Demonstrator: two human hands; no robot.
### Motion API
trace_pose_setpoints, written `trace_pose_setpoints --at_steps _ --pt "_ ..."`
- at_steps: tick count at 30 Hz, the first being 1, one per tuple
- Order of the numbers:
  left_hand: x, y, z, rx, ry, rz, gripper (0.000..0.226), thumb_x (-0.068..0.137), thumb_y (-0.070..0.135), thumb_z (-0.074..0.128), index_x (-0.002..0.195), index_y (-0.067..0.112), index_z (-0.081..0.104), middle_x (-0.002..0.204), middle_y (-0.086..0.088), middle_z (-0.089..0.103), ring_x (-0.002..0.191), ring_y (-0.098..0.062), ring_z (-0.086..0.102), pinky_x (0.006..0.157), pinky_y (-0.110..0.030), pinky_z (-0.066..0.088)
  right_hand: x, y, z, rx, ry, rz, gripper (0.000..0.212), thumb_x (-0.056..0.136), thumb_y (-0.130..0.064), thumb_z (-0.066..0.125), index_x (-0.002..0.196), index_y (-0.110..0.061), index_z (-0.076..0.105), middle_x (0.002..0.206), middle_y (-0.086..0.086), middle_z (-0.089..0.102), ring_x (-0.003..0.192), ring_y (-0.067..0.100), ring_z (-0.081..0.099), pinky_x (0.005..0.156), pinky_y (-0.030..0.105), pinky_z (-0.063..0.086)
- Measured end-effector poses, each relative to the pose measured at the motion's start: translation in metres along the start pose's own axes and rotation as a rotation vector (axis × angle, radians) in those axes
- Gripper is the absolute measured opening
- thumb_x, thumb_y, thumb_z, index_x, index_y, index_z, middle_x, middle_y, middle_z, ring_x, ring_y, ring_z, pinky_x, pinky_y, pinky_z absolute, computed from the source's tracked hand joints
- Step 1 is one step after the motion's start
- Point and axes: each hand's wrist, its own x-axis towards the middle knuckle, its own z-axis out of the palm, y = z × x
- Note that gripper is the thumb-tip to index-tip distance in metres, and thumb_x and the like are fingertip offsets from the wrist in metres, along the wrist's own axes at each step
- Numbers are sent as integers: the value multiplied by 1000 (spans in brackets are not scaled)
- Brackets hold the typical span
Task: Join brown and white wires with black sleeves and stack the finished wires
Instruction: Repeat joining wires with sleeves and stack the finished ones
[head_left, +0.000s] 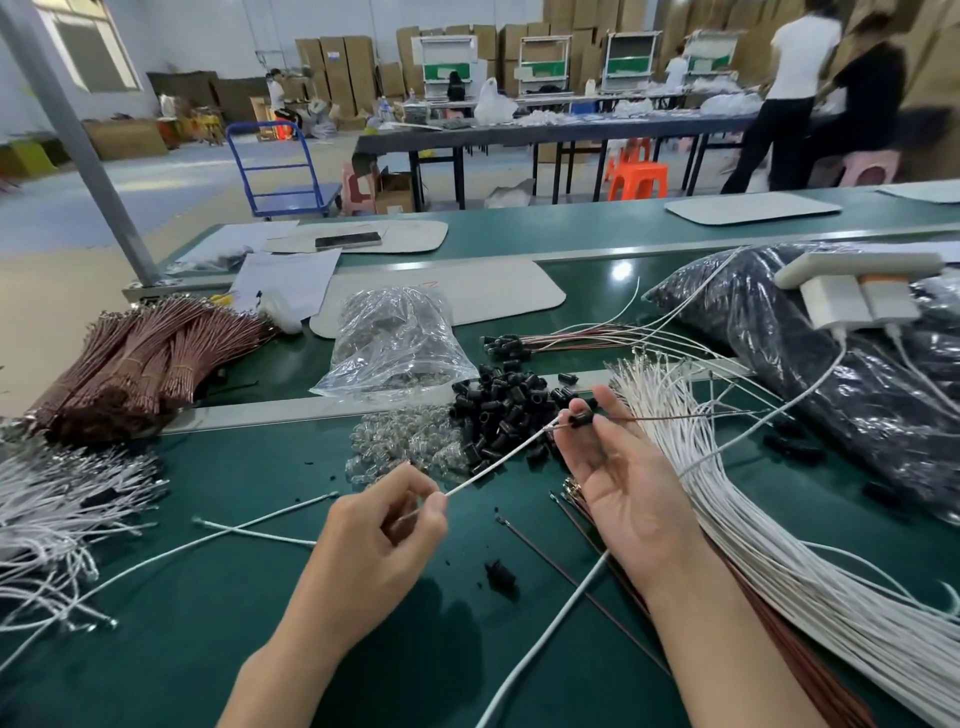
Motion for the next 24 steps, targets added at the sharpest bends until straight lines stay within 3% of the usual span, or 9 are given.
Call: trace_pose_setpoints --at_steps 12,24 --pt "1 -1 -1 -17 -9 16 23 93 41 55 79 23 57 55 9 39 50 -4 31 49 -20 29 3 0 -3 -9 -33 -8 37 98 5 48 130 -7 62 110 16 71 98 24 71 83 32 59" --pt "0 1 -5 -47 4 15 20 91 40 56 77 25 58 57 0 39 51 -7 30 49 -22 27 4 0 -5 -62 -31 -34 37 99 3 47 129 -11 63 114 13 72 101 21 71 83 27 58"
